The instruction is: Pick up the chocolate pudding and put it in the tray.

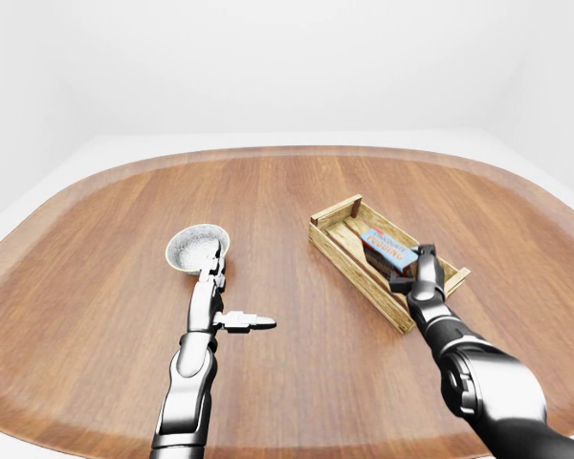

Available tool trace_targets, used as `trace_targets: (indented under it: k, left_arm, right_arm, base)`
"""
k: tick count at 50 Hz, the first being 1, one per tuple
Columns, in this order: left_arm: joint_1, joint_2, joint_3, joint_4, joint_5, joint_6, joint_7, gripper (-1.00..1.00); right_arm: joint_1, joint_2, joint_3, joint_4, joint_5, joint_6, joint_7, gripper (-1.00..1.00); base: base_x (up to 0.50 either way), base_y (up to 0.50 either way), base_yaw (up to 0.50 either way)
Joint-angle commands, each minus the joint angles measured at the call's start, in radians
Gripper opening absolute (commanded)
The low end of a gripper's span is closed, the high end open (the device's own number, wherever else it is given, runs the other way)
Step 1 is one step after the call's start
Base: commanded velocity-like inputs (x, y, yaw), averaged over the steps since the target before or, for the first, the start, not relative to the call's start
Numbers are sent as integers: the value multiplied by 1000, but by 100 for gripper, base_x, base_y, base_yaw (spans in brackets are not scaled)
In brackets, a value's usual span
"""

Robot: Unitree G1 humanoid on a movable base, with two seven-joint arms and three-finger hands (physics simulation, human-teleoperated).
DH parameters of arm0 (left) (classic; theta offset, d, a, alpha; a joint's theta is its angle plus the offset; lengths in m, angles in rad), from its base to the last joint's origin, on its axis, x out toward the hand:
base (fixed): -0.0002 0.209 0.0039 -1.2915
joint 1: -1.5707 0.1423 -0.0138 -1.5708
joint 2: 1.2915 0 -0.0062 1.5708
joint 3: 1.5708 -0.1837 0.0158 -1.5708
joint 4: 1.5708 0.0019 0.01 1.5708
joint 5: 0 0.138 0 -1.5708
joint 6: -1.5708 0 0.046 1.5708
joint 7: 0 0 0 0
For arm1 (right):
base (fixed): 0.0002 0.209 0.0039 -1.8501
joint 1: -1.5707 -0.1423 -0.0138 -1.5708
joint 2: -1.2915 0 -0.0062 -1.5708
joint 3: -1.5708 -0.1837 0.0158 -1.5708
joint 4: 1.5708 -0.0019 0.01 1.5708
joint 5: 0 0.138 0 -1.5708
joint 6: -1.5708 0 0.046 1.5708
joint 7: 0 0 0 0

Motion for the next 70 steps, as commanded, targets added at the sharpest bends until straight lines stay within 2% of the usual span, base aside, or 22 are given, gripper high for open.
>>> trace_targets:
  k: [1,41,43,44,45,70]
  left_arm:
    - [1,2,-1,-2,-4,-1,-9,100]
    - [1,2,-1,-2,-4,-1,-9,100]
    - [1,2,-1,-2,-4,-1,-9,100]
    - [1,2,-1,-2,-4,-1,-9,100]
    - [1,2,-1,-2,-4,-1,-9,100]
    - [1,2,-1,-2,-4,-1,-9,100]
  right_arm:
    - [11,4,-7,-18,9,0,-20,-100]
    - [11,2,-8,-18,12,0,-23,-100]
    - [12,3,-8,-19,14,0,-19,-66]
    - [12,3,-9,-19,15,0,-16,6]
    - [12,4,-11,-19,19,0,-11,100]
    - [-11,-14,-3,-23,15,0,-15,100]
  base:
    - [0,0,0]
    - [0,0,0]
    - [0,0,0]
    - [0,0,0]
    - [0,0,0]
    - [0,0,0]
